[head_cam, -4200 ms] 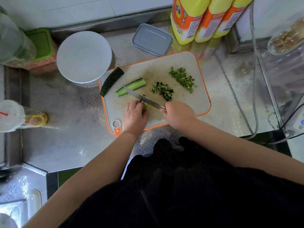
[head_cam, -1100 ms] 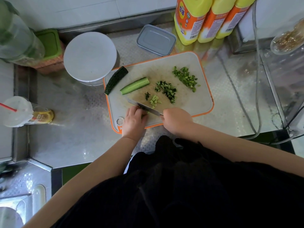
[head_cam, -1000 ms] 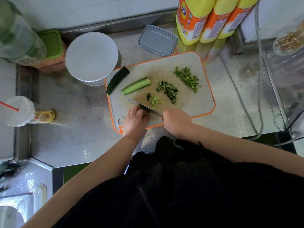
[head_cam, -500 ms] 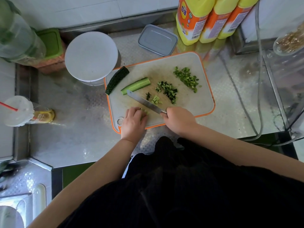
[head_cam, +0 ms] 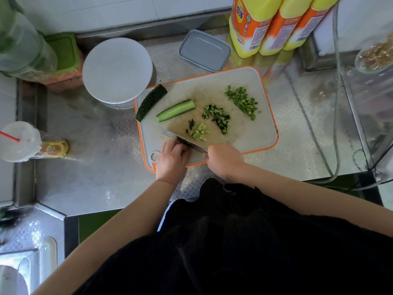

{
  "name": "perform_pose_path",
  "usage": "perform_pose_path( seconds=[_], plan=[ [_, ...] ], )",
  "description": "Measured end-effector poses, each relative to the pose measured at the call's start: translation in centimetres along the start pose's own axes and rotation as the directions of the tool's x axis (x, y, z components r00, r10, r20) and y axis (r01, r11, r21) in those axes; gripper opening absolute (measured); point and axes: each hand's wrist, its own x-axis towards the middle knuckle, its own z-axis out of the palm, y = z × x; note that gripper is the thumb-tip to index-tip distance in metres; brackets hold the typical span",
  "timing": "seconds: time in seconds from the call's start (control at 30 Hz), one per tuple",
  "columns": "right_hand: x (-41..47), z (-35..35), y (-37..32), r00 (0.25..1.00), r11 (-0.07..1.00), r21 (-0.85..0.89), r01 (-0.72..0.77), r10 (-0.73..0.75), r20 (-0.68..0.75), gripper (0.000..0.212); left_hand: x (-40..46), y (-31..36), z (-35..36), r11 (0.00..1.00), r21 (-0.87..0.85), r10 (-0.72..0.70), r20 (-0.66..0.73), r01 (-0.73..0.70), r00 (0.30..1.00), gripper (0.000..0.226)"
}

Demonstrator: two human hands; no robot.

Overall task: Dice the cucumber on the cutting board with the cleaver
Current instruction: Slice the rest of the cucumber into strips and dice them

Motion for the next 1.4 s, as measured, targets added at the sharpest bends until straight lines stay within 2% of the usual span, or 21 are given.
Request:
perform_pose_path(
  seconds=[0.1,0.2,0.33,0.4,0.53,0.8,0.93,1.03,1.17,1.3,1.4],
  plan=[
    [0.5,-0.5,0.8,1.000,0.998,0.067,-0.005,0.005,0.005,0.030,0.0,-0.1,0.0,0.999,0.006,0.038,-0.014,-0.038,0.999,0.007],
    [0.9,-0.6,1.5,0.997,0.990,0.119,-0.078,0.081,-0.019,0.038,0.0,-0.1,-0.3,0.998,0.014,0.053,-0.005,-0.053,0.999,0.007],
    [0.5,-0.8,1.4,0.998,0.994,0.090,-0.054,0.057,-0.033,0.034,-0.5,0.0,-0.8,0.999,0.020,0.050,-0.044,-0.049,0.998,0.010],
    [0.1,-0.7,0.8,0.999,0.997,0.079,-0.006,0.010,-0.047,0.031,-0.9,-0.4,-0.8,0.999,0.015,0.053,-0.054,-0.052,0.997,0.017],
    [-0.7,-0.3,-0.3,0.997,0.998,0.018,0.058,-0.056,-0.061,0.025,-0.9,-0.8,-0.7,0.999,0.004,0.033,-0.022,-0.033,0.999,0.028],
    [-0.4,0.6,-0.9,0.999,0.999,-0.033,0.025,-0.026,-0.030,0.017,-0.9,-0.6,-0.5,1.000,-0.002,-0.006,-0.009,0.006,1.000,0.033],
    [0.0,0.4,-0.6,0.999,0.999,0.014,0.036,-0.036,0.013,0.024,-1.0,-0.7,-0.3,1.000,0.019,-0.024,0.008,0.024,1.000,0.031],
    [0.8,0.0,-0.2,1.000,0.999,0.045,-0.013,0.012,0.027,0.032,-1.1,-0.7,-0.3,0.999,0.040,0.009,-0.008,-0.009,1.000,0.028],
    [1.3,-0.2,0.7,0.998,0.986,0.155,-0.064,0.062,0.012,0.032,-1.1,-0.8,-0.4,0.998,0.031,0.050,-0.019,-0.049,0.999,0.025],
    [1.2,-0.9,1.3,0.995,0.987,0.129,-0.093,0.095,-0.014,0.033,-1.6,-0.9,-0.6,0.997,0.056,0.049,-0.001,-0.049,0.999,0.031],
    [0.9,-0.7,1.2,0.997,0.992,0.113,-0.058,0.064,-0.045,0.034,-2.1,-1.2,-0.7,0.998,0.053,-0.025,0.029,0.024,0.999,0.043]
  ],
)
